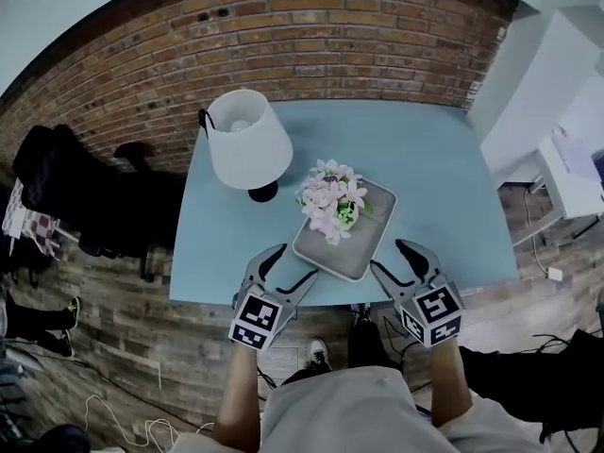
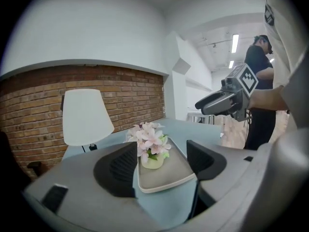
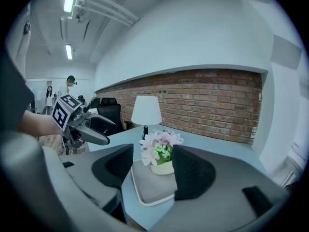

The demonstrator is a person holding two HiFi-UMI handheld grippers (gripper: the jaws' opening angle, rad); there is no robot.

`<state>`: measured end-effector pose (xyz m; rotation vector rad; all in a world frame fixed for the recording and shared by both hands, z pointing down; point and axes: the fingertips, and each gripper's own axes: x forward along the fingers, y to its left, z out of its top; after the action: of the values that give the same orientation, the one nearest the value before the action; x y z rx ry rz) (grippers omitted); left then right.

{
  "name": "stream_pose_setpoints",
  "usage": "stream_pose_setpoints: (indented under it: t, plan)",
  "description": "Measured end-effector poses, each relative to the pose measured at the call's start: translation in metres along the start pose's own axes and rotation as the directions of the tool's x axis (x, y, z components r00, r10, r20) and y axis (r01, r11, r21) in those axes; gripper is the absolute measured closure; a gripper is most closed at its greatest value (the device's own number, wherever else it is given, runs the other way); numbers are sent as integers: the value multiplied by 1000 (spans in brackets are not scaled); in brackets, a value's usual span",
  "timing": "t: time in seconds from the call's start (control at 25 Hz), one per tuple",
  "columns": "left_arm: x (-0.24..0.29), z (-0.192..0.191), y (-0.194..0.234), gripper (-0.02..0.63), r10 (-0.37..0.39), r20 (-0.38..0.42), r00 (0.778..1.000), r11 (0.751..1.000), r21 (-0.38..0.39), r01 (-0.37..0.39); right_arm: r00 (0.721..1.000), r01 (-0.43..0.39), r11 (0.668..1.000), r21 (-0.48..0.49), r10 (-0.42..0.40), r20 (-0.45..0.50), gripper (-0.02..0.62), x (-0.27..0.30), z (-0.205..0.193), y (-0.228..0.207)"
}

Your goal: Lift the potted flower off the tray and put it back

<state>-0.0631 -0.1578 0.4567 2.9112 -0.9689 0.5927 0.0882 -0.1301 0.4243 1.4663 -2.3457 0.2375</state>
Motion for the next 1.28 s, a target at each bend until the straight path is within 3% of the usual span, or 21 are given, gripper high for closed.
stream_pose_setpoints:
  t: [0.28,0.44,0.76,0.88,1.28]
  plan:
    - [-44,36,-17,285,-4,69,998,998,60,0,995,42,999,-23,-40,90,367,-43,31,27]
    - [-68,56,-19,326,25,126,992,998,55,-32,989,83,996,-12,-81,124,469,-60,41,32]
    - [-99,82,-20,523,77,185,980,996,22,-83,973,118,993,-11,-114,203,572,-91,72,44]
    - [-106,88,-21,589,79,190,979,996,25,-85,971,125,992,-18,-118,209,575,-96,80,48]
    - [-103,108,-19,591,75,219,973,994,66,-92,964,131,991,-22,-122,235,575,-98,91,40]
